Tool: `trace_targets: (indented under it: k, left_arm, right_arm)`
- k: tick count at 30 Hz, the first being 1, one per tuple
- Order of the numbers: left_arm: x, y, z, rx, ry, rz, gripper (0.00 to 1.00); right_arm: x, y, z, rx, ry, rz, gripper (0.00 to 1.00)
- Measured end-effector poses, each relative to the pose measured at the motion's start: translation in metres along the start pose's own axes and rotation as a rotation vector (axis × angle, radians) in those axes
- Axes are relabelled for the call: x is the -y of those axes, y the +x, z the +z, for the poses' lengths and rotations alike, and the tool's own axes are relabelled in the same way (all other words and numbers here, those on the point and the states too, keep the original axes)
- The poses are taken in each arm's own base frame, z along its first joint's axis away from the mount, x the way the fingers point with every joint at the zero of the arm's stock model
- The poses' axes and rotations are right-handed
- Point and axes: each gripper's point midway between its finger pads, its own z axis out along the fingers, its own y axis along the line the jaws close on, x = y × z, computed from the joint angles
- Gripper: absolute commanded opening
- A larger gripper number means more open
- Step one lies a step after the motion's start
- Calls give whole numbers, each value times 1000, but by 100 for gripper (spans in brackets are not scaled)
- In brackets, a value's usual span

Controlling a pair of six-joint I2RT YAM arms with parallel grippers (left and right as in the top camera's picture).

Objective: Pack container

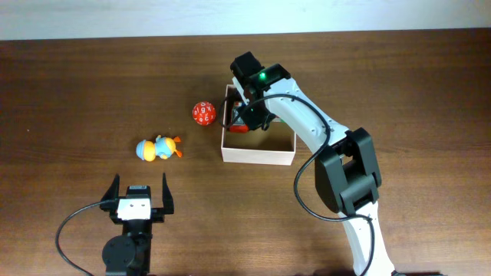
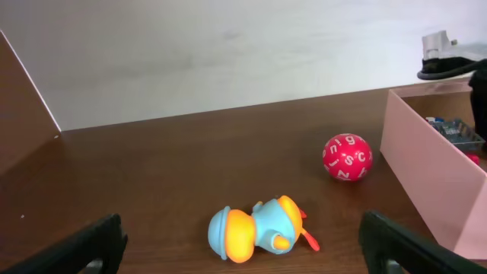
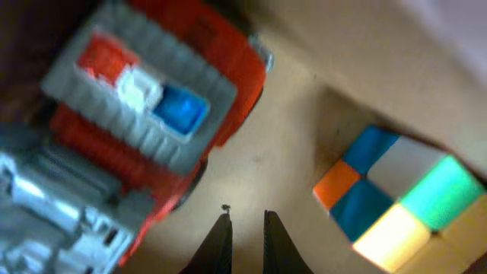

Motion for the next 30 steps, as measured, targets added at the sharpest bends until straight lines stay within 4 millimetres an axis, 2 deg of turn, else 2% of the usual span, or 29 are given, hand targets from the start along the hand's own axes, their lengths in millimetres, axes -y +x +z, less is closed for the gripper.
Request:
trace_targets:
  k: [4,14,30]
  left_arm:
    - [0,0,0,0,0,0,99]
    - [0,0,0,0,0,0,99]
    - [0,0,0,0,0,0,99]
  right_arm:
    - [5,-5,0,20,3,8,10]
    - [29,0,2,4,20,50,10]
    - [32,6,2,-21,32,17,10]
